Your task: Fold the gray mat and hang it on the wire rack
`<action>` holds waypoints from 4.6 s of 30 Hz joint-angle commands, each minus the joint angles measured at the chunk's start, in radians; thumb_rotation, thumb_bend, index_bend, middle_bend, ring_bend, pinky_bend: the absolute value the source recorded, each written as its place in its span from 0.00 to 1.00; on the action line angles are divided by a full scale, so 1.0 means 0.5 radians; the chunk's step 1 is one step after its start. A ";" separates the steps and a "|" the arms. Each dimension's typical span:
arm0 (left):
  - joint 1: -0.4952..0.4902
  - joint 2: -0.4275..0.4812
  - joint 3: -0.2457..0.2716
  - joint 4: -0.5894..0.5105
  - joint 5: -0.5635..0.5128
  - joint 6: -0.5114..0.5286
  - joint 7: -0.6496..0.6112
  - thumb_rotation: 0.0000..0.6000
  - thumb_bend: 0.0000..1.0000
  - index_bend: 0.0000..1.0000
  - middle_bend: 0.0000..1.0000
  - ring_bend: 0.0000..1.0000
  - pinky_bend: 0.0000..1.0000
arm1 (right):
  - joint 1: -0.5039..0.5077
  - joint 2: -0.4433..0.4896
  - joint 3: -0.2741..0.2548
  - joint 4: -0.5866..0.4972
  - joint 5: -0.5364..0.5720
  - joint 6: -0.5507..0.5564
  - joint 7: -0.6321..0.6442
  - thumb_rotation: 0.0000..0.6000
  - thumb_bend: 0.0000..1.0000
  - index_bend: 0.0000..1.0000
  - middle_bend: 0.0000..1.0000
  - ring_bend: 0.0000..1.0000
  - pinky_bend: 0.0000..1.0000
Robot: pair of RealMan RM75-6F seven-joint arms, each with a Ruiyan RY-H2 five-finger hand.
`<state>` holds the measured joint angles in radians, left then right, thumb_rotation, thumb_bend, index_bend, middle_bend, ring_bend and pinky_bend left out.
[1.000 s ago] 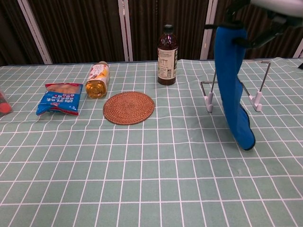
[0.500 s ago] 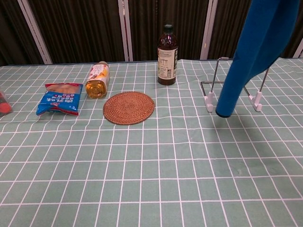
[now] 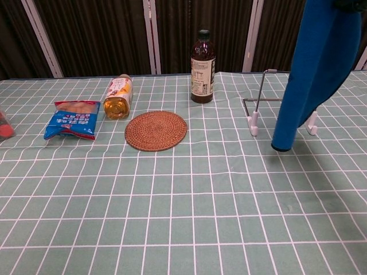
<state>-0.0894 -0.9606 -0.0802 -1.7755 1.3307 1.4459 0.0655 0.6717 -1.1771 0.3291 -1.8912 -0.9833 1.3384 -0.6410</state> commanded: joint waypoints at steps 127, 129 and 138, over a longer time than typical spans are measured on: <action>-0.180 -0.161 -0.100 0.217 -0.519 -0.353 0.260 1.00 0.00 0.00 0.00 0.00 0.00 | 0.886 -1.106 0.382 2.127 0.847 -0.719 -0.300 1.00 0.42 0.77 0.07 0.00 0.00; -0.186 -0.169 -0.101 0.228 -0.539 -0.363 0.273 1.00 0.00 0.00 0.00 0.00 0.00 | 0.905 -1.131 0.379 2.186 0.854 -0.765 -0.296 1.00 0.41 0.77 0.07 0.00 0.00; -0.203 -0.193 -0.105 0.265 -0.602 -0.393 0.305 1.00 0.00 0.00 0.00 0.00 0.00 | 0.956 -1.223 0.388 2.388 0.833 -0.875 -0.202 1.00 0.00 0.10 0.04 0.00 0.00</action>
<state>-0.1907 -1.0572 -0.1326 -1.6434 1.0299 1.2495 0.2181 1.1449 -1.7820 0.5212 -0.7055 -0.5631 0.9071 -0.7511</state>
